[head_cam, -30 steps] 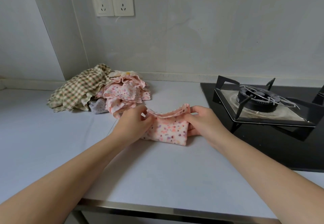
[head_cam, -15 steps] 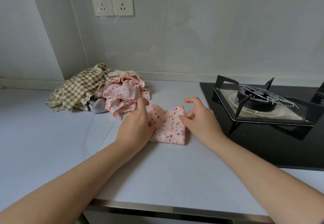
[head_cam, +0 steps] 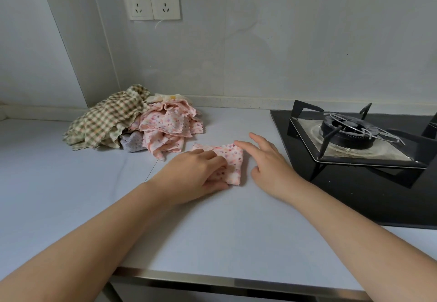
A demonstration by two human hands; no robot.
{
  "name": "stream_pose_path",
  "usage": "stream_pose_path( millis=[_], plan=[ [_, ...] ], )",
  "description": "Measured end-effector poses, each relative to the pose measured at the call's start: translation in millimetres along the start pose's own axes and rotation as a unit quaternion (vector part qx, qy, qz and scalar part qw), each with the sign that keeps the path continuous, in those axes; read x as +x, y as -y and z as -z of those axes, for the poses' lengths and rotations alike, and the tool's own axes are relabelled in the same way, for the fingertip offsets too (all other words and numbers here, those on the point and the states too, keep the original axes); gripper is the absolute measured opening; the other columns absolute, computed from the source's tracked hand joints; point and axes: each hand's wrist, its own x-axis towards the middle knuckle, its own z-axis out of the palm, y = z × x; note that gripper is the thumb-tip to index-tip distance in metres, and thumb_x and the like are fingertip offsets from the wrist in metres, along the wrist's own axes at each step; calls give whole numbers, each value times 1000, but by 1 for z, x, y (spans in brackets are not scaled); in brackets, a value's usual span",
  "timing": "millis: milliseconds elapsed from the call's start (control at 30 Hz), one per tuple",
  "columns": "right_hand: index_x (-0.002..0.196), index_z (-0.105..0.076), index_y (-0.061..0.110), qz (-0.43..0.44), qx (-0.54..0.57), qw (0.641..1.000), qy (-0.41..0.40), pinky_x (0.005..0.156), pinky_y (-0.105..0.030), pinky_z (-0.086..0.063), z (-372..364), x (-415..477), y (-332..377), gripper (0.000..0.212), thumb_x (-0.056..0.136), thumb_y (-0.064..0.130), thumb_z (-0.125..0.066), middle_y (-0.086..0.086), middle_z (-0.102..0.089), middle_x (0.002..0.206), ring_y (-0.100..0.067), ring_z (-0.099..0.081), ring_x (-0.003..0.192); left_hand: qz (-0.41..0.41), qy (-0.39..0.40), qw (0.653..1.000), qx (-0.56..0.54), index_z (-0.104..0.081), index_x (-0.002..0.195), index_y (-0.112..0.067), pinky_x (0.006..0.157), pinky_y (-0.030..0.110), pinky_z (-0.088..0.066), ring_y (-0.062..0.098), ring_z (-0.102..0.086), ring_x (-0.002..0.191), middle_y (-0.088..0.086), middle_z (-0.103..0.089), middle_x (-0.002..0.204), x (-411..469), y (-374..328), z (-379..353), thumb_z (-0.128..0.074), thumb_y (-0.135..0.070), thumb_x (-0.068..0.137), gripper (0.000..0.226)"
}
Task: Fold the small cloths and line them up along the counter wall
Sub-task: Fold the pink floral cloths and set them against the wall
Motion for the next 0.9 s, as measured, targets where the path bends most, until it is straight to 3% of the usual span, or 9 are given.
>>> stream_pose_path(
  millis=[100,200,267,367,467,567,667,767,900],
  plan=[
    [144,-35,31,18,15,1000,-4,115,-34,-21,-1,-1,-1,65,86,6,-53,0,-13,158,-18,-13,145,21,-60,998,-27,-56,88,-15,52,31,-42,26,-59,68,-1,-61,78,-3,2,2,-35,-40,91,33],
    [144,-35,28,31,71,997,-29,115,-32,-22,0,-1,-2,70,82,15,-66,2,-20,156,-13,-19,144,124,-89,972,-181,-54,87,-17,59,35,-40,16,-50,65,-7,-54,70,-6,3,6,-40,-32,91,21],
    [144,-34,26,48,111,992,-41,112,-19,-22,2,-2,-1,75,79,15,-71,6,-28,153,-2,-25,139,161,-100,940,-282,-51,80,-23,64,28,-37,11,-47,68,-8,-52,69,-5,4,13,-41,-30,90,16],
    [131,-49,18,47,227,972,-40,83,4,-32,4,-5,4,60,79,4,-73,11,-48,132,25,-45,103,181,-110,899,-384,-46,72,-20,62,21,-33,5,-42,65,-14,-48,67,-2,0,21,-39,-25,90,20],
    [100,-65,14,48,342,937,-56,72,-8,-43,6,-2,5,26,80,0,-72,12,-66,95,14,-59,77,194,-126,862,-451,-46,73,-18,62,15,-32,1,-39,63,-17,-45,64,0,-3,27,-38,-22,89,19],
    [79,-64,18,71,389,915,-74,65,-22,-41,11,-1,0,13,79,8,-72,9,-62,69,-6,-53,66,187,-145,830,-504,-51,108,-24,73,14,-42,2,-53,81,-19,-59,83,1,-3,36,-44,-28,90,20],
    [75,-59,5,99,445,884,-100,57,-20,-37,18,-3,2,15,79,8,-72,2,-53,64,-12,-46,62,101,-146,894,-411,-48,123,-28,88,20,-45,7,-55,110,-15,-56,117,3,-2,49,-55,-38,86,38],
    [74,-63,12,127,477,862,-114,61,-18,-42,22,-5,8,12,79,8,-73,2,-55,66,-12,-50,65,33,-151,952,-263,-59,109,-19,86,19,-43,7,-55,105,-12,-58,109,9,-3,59,-58,-37,86,29],
    [79,-67,11,132,493,854,-104,68,-22,-48,24,-9,13,6,76,13,-72,4,-65,72,-11,-60,72,73,-143,956,-245,-61,93,-20,71,11,-39,3,-55,84,-13,-60,87,11,-4,61,-56,-49,80,32]
  ],
)
